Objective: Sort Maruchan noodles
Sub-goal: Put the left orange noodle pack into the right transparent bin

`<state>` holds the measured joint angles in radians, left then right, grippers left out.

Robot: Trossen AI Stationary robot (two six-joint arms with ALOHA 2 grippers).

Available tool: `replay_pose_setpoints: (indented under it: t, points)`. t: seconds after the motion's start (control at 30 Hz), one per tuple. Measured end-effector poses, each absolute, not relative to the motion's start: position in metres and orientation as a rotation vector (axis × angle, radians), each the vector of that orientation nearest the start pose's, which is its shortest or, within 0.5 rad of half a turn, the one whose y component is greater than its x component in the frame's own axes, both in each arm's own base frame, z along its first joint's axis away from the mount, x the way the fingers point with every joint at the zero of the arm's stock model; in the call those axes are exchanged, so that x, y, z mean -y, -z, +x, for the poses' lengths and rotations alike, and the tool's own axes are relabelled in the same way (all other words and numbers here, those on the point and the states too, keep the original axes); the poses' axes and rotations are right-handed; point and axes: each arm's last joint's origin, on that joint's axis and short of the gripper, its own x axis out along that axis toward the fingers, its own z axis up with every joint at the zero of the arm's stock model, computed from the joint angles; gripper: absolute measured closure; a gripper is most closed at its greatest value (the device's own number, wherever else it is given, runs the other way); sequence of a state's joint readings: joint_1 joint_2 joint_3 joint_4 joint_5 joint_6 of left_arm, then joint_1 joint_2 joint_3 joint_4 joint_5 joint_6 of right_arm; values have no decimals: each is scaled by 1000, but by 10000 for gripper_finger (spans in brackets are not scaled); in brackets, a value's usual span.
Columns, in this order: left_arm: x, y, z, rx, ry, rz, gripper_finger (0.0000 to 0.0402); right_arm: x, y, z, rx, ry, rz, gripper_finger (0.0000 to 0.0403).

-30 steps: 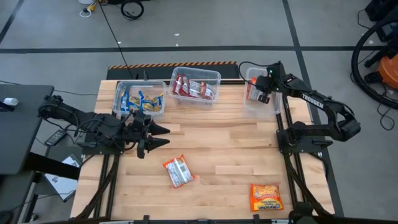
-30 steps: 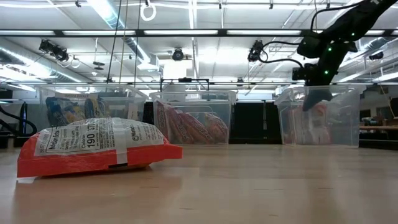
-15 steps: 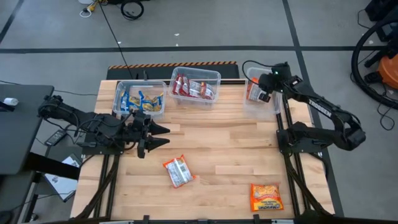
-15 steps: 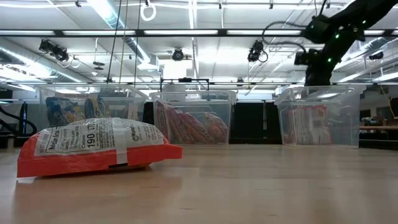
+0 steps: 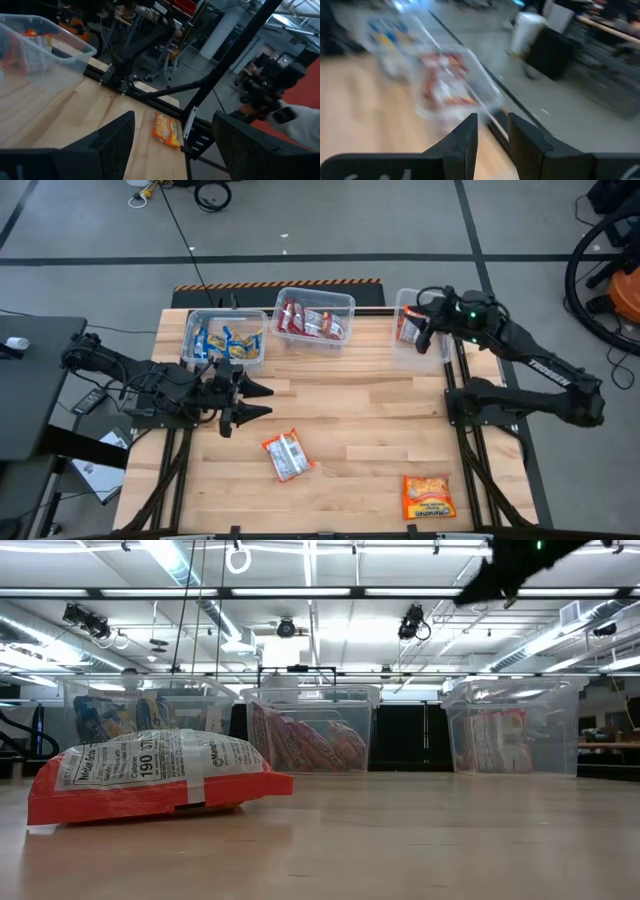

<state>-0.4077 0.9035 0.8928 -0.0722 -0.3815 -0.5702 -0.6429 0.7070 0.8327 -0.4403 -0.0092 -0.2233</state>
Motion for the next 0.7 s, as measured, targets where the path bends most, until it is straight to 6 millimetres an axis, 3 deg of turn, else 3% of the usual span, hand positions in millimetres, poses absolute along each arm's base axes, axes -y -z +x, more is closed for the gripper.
replay_pose_setpoints:
  t: [0.33,0.53,0.7]
  points:
    - [82,-345,178,-248,22,-585,132,29,-373,172,-279,311,52,292]
    - [107,-330,168,-414,71,-688,132,-23,-376,226,-309,173,128,292]
    - [141,-312,160,-570,121,-737,132,-70,-383,277,-239,102,176,292]
